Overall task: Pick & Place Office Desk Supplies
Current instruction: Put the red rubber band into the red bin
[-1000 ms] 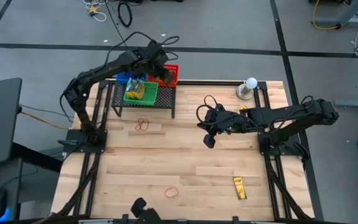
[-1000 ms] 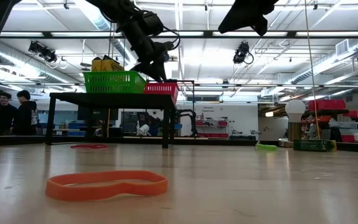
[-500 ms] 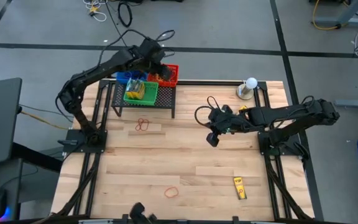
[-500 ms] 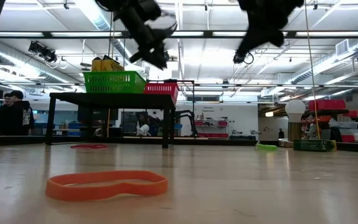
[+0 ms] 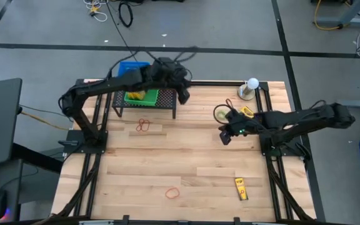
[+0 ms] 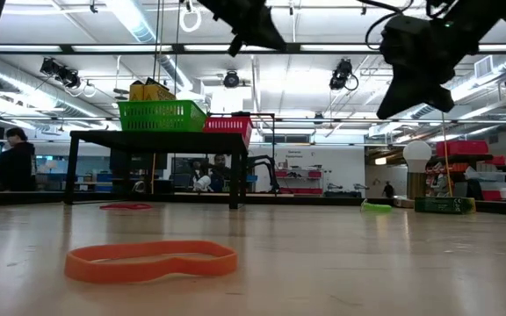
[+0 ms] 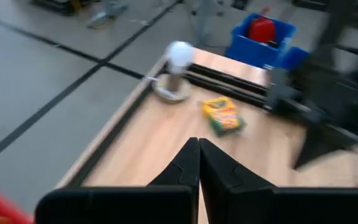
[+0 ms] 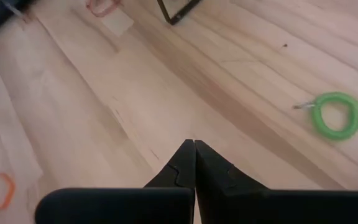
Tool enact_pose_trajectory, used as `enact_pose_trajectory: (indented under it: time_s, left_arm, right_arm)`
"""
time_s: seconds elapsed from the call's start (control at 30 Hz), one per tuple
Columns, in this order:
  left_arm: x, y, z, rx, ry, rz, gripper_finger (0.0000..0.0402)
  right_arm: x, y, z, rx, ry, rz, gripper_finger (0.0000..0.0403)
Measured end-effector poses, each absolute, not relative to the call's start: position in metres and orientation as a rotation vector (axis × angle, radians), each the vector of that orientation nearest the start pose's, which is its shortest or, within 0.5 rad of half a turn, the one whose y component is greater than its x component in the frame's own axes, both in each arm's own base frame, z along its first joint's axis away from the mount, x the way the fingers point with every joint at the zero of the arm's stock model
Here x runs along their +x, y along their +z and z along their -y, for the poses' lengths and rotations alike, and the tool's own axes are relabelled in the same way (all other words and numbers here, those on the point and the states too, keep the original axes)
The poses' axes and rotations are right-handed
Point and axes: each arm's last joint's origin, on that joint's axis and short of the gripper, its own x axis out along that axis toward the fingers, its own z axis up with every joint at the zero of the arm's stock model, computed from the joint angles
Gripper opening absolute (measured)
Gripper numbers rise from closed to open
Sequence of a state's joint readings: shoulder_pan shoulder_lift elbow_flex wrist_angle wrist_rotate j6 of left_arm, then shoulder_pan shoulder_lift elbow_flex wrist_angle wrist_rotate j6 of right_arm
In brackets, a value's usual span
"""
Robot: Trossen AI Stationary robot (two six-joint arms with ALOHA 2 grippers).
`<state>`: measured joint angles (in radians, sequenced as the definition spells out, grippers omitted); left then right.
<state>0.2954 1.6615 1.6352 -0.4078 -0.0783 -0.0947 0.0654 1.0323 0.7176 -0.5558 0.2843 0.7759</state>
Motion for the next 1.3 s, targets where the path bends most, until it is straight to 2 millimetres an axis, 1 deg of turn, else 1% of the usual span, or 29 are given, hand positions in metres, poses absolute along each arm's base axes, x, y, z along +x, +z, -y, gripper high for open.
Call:
enact_pose_trajectory:
  time_s: [0.07,0.1,0.27,0.4,0.5,0.6,0.8,0.93,1.0,1.17,1.3]
  left_arm:
    - [0.366,0.375,-0.101,-0.132,0.345,-0.408,0.0004]
    - [0.369,0.369,-0.096,-0.133,0.325,-0.396,0.0004]
    - [0.379,0.324,-0.071,-0.2,0.233,-0.34,0.0004]
    - [0.382,0.302,-0.037,-0.208,0.147,-0.284,0.0004]
    - [0.381,0.291,-0.016,-0.238,0.151,-0.308,0.0005]
    - [0.379,0.281,-0.003,-0.269,0.193,-0.345,0.0007]
    - [0.371,0.258,0.02,-0.389,0.282,-0.398,0.0006]
    - [0.364,0.248,0.037,-0.456,0.378,-0.423,0.0006]
    - [0.359,0.243,0.048,-0.487,0.454,-0.44,0.0006]
    - [0.339,0.23,0.074,-0.641,0.647,-0.492,0.0006]
    - [0.314,0.217,0.085,-0.707,0.84,-0.582,0.0005]
  right_arm:
    - [0.192,0.236,-0.005,0.586,-0.514,-0.693,0.0001]
    - [0.189,0.235,-0.004,0.588,-0.512,-0.684,0.0001]
    - [0.18,0.23,-0.004,0.592,-0.508,-0.668,0.0004]
    - [0.178,0.226,-0.004,0.59,-0.506,-0.683,0.0005]
    - [0.177,0.226,-0.003,0.582,-0.503,-0.692,0.0006]
    - [0.177,0.225,-0.002,0.567,-0.504,-0.697,0.0006]
    - [0.176,0.225,0.003,0.529,-0.511,-0.71,0.0006]
    - [0.176,0.225,0.007,0.499,-0.511,-0.714,0.0007]
    - [0.177,0.226,0.008,0.474,-0.504,-0.711,0.0007]
    - [0.179,0.227,0.012,0.431,-0.495,-0.693,0.0007]
    - [0.181,0.23,0.014,0.436,-0.497,-0.661,0.0007]
